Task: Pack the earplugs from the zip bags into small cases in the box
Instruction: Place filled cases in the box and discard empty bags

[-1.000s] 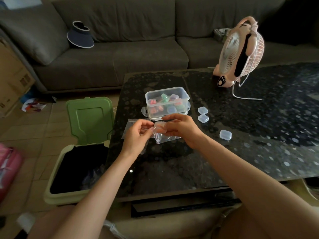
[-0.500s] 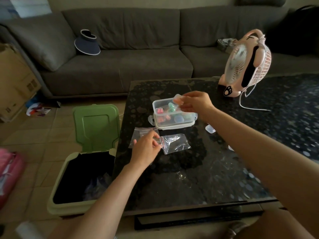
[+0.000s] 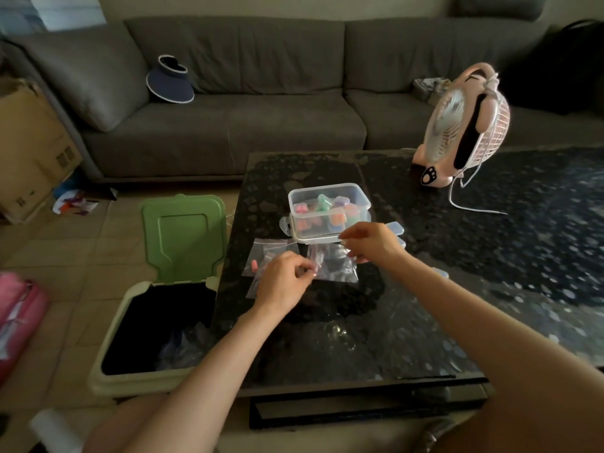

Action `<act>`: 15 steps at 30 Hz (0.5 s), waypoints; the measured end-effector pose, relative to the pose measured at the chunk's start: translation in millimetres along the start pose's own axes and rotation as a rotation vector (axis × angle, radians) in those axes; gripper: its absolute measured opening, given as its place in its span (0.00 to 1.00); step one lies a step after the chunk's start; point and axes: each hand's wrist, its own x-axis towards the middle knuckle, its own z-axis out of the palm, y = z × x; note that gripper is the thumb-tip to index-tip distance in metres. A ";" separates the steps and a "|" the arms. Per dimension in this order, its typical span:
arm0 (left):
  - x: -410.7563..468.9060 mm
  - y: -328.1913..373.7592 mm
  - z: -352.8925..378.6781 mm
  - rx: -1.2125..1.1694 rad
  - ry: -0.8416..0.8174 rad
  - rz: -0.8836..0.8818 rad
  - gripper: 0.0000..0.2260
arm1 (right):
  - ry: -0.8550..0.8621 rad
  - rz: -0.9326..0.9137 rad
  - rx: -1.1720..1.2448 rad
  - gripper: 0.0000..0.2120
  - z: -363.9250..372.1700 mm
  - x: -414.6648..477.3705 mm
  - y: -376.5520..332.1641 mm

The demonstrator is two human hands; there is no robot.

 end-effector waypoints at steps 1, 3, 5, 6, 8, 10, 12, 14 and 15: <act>0.9 -0.3 -10.3 -0.065 0.043 -0.006 0.05 | -0.002 -0.008 0.009 0.04 0.5 -3.1 0.3; 3.2 0.3 -40.6 -0.105 0.139 -0.023 0.06 | -0.007 -0.021 0.038 0.04 2.0 -8.3 -1.5; 4.7 -1.5 -75.3 -0.086 0.199 -0.100 0.08 | -0.027 -0.046 0.025 0.04 6.1 -11.5 -6.5; 5.6 -6.9 -91.5 -0.076 0.205 -0.171 0.09 | -0.043 -0.059 0.020 0.05 9.7 -12.8 -9.6; 6.3 -22.3 -120.7 -0.051 0.181 -0.359 0.12 | -0.082 -0.078 0.010 0.05 20.3 -13.4 -15.3; 3.9 -44.6 -144.7 -0.059 0.162 -0.532 0.16 | -0.120 -0.096 -0.044 0.06 35.2 -11.4 -18.7; -0.6 -72.6 -160.6 -0.056 0.173 -0.657 0.18 | -0.149 -0.114 -0.132 0.10 54.0 -7.3 -20.6; -7.5 -104.1 -161.4 -0.040 0.158 -0.771 0.16 | -0.157 -0.131 -0.219 0.15 73.9 -3.0 -22.0; -11.9 -120.3 -156.6 -0.038 0.131 -0.818 0.14 | -0.155 -0.138 -0.266 0.18 83.4 -0.7 -22.4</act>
